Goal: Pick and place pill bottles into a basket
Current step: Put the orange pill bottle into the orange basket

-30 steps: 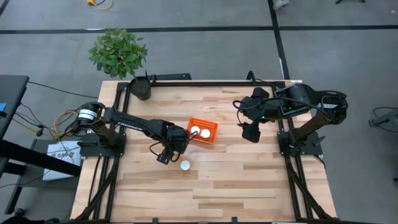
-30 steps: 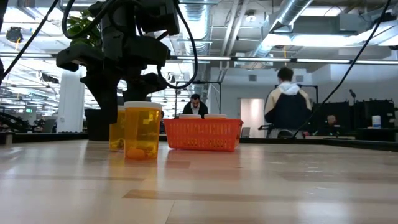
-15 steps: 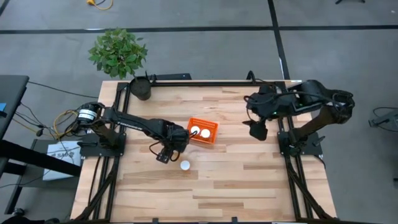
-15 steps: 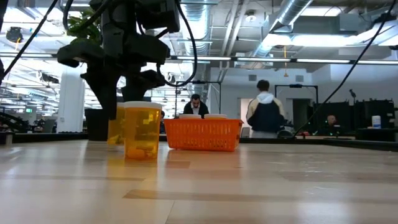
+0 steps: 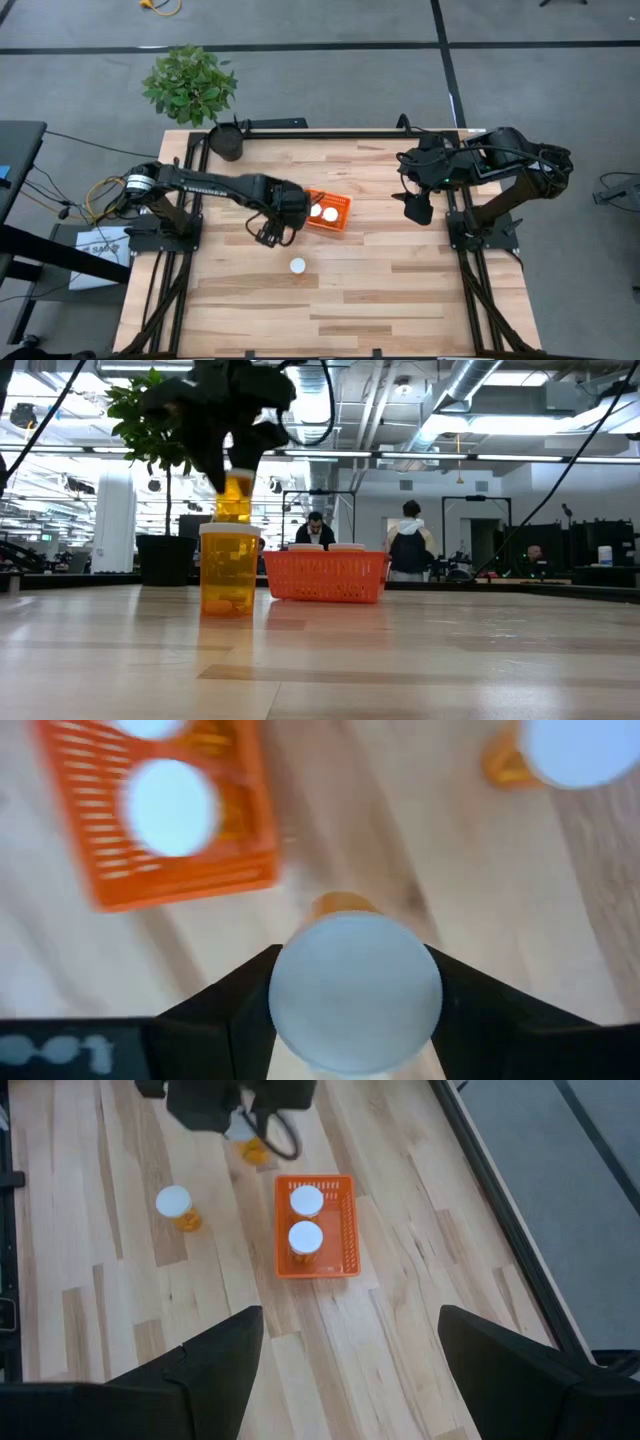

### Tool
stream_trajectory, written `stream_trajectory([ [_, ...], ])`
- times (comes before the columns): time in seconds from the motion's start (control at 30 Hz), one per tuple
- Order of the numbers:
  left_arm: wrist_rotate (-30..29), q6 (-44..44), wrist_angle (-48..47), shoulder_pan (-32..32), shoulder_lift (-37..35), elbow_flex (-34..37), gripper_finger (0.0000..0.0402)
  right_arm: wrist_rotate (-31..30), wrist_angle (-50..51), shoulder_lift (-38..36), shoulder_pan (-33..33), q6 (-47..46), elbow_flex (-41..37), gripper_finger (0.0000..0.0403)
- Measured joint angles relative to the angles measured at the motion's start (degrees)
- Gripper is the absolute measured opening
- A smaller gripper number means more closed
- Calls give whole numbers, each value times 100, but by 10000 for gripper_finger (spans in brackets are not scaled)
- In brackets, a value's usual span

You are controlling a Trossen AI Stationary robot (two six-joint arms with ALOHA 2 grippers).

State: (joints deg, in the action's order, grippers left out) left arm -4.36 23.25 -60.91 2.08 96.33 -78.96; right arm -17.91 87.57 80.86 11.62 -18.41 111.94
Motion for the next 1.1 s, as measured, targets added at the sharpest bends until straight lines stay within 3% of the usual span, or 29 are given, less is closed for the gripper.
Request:
stream_trajectory([
  [0.43, -41, 612, -286, -1093, -4, -1190, 201, -41, -28, 0, -235, 43, 0, 297],
  [0.7, 216, 1037, -224, -1446, 56, -1217, 201, -207, -72, 0, -793, 198, 0, 297],
  [1.1, 420, 1308, 355, -1577, 311, -1228, 201, 22, -409, 0, -1436, 929, 2, 297],
])
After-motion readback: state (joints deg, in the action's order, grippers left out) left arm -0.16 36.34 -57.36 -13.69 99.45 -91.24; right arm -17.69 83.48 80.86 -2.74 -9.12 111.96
